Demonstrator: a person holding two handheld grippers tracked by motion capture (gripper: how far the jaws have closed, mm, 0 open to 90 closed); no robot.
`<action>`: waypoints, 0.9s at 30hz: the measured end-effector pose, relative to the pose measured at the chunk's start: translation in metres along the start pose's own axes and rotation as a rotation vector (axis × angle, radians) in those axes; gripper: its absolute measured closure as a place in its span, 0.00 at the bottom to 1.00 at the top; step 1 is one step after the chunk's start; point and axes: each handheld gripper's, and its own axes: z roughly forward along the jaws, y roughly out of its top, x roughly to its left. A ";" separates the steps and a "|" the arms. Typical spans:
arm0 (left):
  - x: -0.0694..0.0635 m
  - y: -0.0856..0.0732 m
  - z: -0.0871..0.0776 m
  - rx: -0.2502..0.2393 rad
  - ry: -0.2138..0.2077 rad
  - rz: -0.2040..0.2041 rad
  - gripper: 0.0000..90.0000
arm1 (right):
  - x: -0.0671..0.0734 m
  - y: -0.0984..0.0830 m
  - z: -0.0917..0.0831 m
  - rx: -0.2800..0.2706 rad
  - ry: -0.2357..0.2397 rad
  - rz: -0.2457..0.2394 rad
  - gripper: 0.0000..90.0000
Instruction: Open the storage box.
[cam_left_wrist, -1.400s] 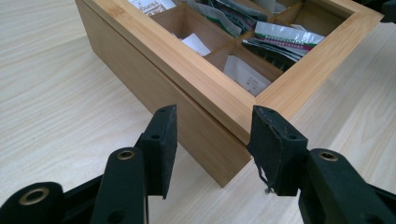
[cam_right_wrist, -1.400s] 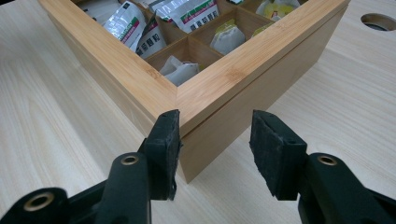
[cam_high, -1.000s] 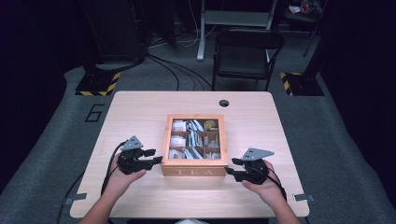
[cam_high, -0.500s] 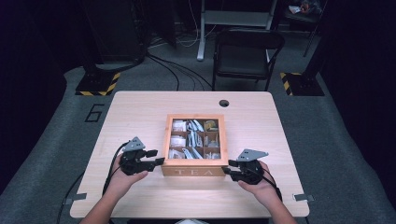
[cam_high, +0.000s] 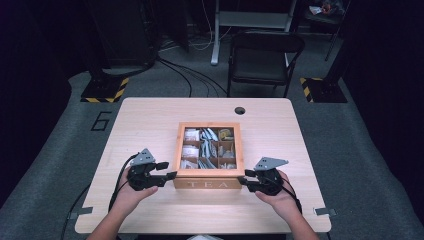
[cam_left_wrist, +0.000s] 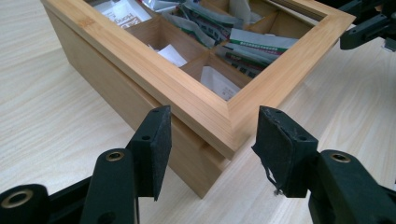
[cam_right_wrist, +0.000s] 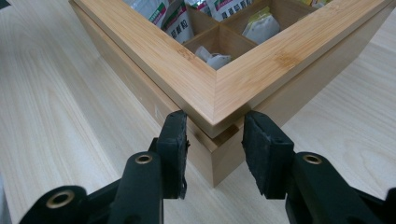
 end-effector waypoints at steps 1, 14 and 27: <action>-0.001 0.000 0.000 -0.006 0.002 -0.002 0.51 | 0.000 0.002 -0.002 -0.006 0.004 0.003 0.66; -0.008 -0.005 0.005 0.050 -0.005 0.008 0.56 | -0.003 0.008 -0.007 -0.036 0.014 0.019 0.66; -0.017 0.002 0.015 0.073 0.061 -0.040 0.61 | -0.002 0.009 -0.007 -0.035 0.009 0.023 0.66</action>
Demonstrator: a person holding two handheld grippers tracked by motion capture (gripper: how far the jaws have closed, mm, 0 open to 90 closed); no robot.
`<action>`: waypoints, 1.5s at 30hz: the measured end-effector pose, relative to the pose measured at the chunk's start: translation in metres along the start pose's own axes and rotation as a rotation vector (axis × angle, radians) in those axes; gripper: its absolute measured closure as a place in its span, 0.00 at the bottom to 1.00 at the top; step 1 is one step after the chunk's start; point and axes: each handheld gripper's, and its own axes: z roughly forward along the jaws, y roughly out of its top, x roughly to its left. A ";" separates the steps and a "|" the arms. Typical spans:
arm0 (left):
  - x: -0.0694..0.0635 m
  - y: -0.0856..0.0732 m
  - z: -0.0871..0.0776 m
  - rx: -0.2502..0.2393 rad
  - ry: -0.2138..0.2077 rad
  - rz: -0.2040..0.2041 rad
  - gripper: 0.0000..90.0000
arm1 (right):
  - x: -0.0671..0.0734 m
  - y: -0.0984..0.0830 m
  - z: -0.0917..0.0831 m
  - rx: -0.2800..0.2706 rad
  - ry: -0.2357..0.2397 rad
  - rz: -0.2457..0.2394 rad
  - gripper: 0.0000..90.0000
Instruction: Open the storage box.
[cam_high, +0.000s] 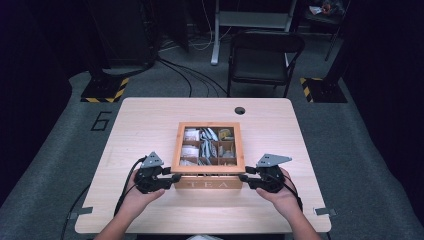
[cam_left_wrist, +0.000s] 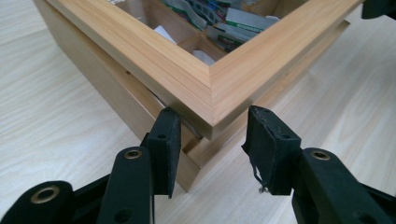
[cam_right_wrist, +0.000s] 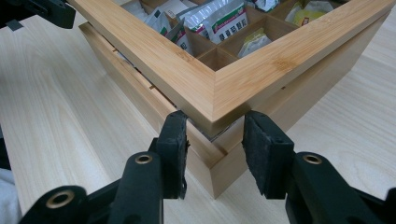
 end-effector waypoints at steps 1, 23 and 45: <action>0.000 0.000 0.000 0.000 0.000 0.000 0.60 | 0.000 0.000 0.000 0.000 0.000 0.000 0.66; -0.006 0.022 -0.005 0.067 0.059 -0.007 0.58 | 0.001 0.017 -0.003 0.055 -0.050 0.054 0.54; 0.002 0.047 -0.018 0.054 0.045 0.004 0.55 | -0.003 0.055 -0.009 0.119 -0.040 0.029 0.56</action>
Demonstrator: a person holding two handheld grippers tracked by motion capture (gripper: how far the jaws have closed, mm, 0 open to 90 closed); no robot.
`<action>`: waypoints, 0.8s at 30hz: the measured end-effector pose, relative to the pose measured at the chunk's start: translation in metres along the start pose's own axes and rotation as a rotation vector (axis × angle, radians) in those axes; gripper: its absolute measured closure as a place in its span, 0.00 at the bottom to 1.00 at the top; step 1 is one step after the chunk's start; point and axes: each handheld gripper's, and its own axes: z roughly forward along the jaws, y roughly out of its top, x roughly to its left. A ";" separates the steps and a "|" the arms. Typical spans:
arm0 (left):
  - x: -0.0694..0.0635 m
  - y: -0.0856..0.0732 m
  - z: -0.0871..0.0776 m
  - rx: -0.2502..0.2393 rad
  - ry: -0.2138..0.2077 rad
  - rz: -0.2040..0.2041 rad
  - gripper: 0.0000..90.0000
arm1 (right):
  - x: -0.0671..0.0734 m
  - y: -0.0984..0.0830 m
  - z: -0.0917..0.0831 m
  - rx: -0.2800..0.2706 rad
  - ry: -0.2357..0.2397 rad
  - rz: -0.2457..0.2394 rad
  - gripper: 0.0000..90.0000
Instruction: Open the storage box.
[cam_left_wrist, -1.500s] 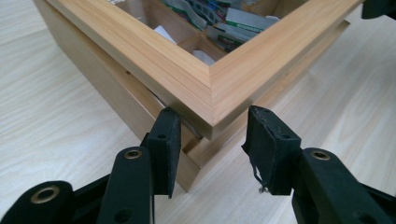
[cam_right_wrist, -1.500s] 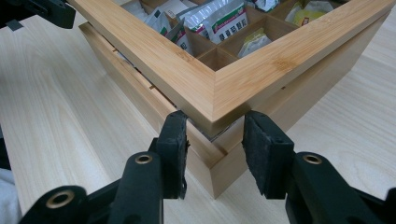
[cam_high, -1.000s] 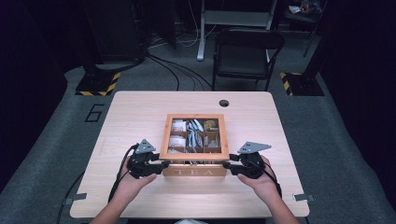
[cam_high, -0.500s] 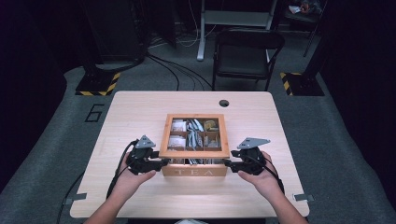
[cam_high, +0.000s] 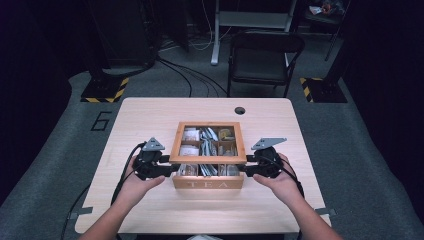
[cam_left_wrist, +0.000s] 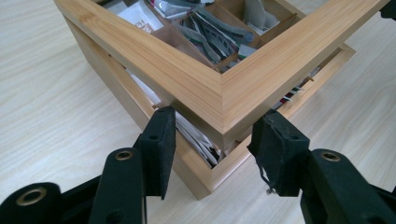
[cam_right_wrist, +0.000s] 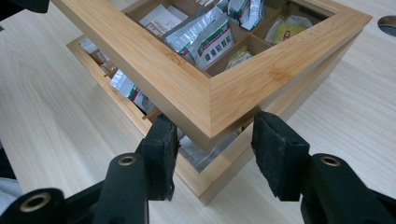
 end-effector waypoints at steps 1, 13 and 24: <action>0.001 0.001 -0.001 -0.006 0.007 0.004 0.55 | 0.000 0.000 0.000 0.000 0.000 0.000 0.56; 0.006 0.017 -0.012 -0.053 0.020 0.070 0.51 | -0.006 0.018 -0.013 -0.025 -0.022 -0.012 0.53; 0.010 0.025 -0.015 -0.071 0.010 0.076 0.51 | -0.008 0.027 -0.013 -0.057 -0.024 -0.077 0.48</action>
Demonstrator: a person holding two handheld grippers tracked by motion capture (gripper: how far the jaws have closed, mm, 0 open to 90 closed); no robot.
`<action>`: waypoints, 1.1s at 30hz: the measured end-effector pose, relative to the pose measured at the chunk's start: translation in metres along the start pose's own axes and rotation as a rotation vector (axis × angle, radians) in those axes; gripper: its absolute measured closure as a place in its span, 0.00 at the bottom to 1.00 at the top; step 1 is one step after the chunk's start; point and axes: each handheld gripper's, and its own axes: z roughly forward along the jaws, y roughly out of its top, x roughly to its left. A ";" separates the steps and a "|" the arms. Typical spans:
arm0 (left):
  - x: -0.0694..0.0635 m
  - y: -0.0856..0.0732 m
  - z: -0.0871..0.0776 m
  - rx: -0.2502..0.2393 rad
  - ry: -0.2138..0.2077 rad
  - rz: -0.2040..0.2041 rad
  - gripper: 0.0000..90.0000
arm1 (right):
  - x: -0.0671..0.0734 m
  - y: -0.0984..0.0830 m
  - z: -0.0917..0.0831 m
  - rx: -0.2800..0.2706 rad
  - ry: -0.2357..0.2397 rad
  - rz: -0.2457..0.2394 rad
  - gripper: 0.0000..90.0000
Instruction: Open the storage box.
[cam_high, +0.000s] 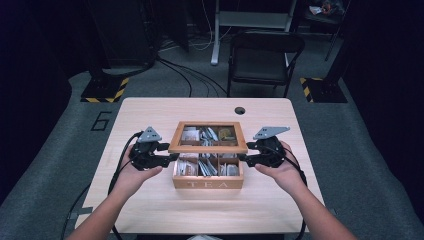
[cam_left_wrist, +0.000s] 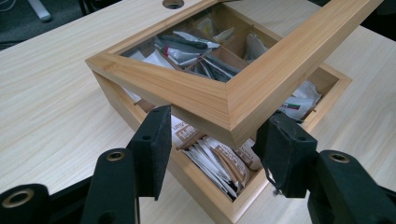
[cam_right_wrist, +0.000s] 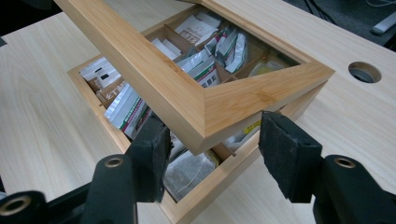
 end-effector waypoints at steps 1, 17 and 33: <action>0.000 0.001 0.000 -0.001 0.000 0.000 0.51 | 0.000 0.001 0.000 -0.006 -0.004 -0.003 0.47; 0.005 0.019 -0.002 -0.040 0.024 0.057 0.50 | -0.004 0.024 -0.002 0.007 -0.032 -0.050 0.46; 0.022 0.031 0.006 -0.099 0.049 0.067 0.53 | -0.021 0.045 -0.006 -0.016 -0.010 -0.008 0.51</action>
